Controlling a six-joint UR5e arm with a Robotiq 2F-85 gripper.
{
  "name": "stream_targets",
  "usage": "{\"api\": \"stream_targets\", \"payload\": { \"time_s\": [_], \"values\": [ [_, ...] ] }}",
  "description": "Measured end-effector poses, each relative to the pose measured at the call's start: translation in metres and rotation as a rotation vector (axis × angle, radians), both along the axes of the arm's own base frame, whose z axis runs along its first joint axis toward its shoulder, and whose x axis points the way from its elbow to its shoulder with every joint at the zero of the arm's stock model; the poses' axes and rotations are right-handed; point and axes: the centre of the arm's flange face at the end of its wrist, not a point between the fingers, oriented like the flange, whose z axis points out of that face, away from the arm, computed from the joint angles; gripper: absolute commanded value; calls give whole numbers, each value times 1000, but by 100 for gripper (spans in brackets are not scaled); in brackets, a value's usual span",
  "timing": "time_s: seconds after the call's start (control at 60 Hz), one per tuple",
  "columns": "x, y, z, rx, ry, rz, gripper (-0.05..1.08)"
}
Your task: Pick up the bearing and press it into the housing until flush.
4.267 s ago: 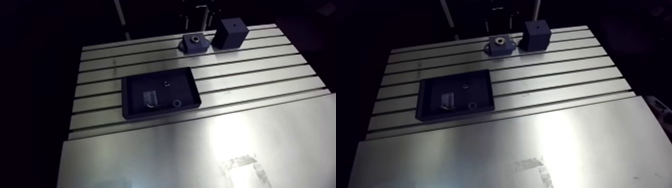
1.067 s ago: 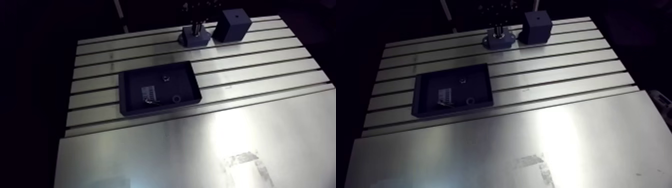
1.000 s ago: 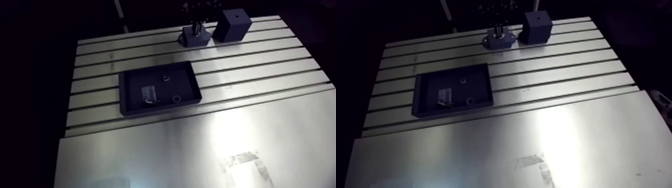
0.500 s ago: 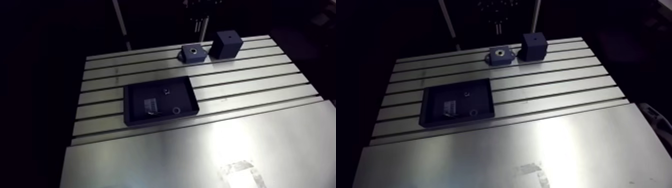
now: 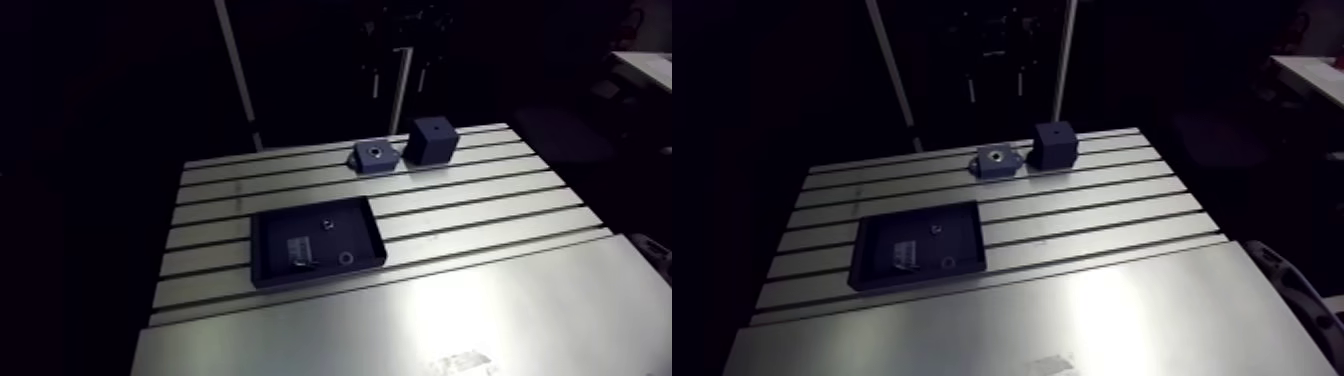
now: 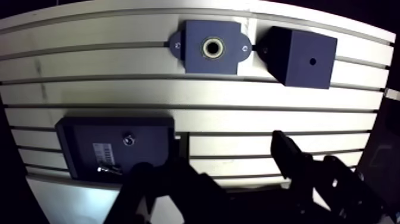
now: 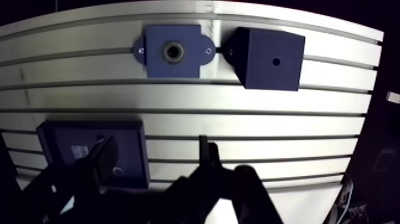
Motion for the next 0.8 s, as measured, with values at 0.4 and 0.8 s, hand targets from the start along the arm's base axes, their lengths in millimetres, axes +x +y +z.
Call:
{"api": "stream_targets", "payload": {
  "time_s": [0.4, 0.8],
  "values": [
    [46, -10, 62, -9, 19, -6, 0],
    [95, -30, 110, -30, 54, -25, 0]
  ]
}}
